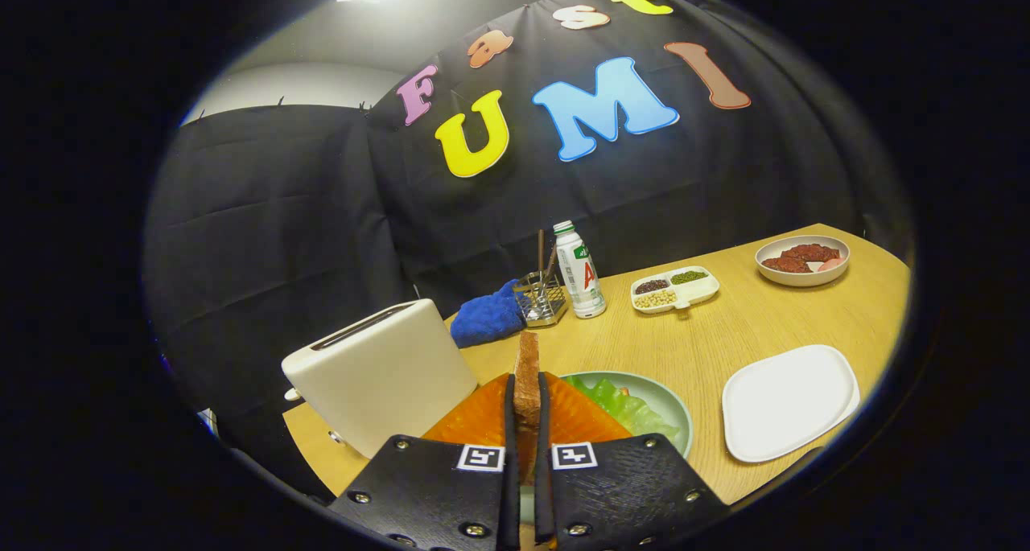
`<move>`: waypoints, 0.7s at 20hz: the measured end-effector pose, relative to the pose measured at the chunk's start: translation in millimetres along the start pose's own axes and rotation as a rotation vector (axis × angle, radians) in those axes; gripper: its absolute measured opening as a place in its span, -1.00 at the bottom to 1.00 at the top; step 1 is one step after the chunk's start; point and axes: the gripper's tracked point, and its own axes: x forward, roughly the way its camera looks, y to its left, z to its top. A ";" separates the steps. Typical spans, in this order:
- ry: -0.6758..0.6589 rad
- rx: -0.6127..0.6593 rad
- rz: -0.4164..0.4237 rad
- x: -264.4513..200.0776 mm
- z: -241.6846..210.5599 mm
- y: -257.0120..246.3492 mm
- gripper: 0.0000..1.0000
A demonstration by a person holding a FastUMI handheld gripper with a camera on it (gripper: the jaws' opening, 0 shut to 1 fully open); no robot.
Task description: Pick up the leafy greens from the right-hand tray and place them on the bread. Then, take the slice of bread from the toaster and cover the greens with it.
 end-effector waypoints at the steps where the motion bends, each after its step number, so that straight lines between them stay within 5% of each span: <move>1: -0.002 -0.019 -0.007 -0.3 -0.4 -2.3 -0.85; 8: 0.000 -0.120 -0.050 0.3 -6.1 -24.2 -0.70; 9: 0.010 -0.118 -0.059 1.7 -10.6 -28.6 -0.55; 14: 0.043 -0.062 -0.084 5.2 -16.7 -43.9 -0.55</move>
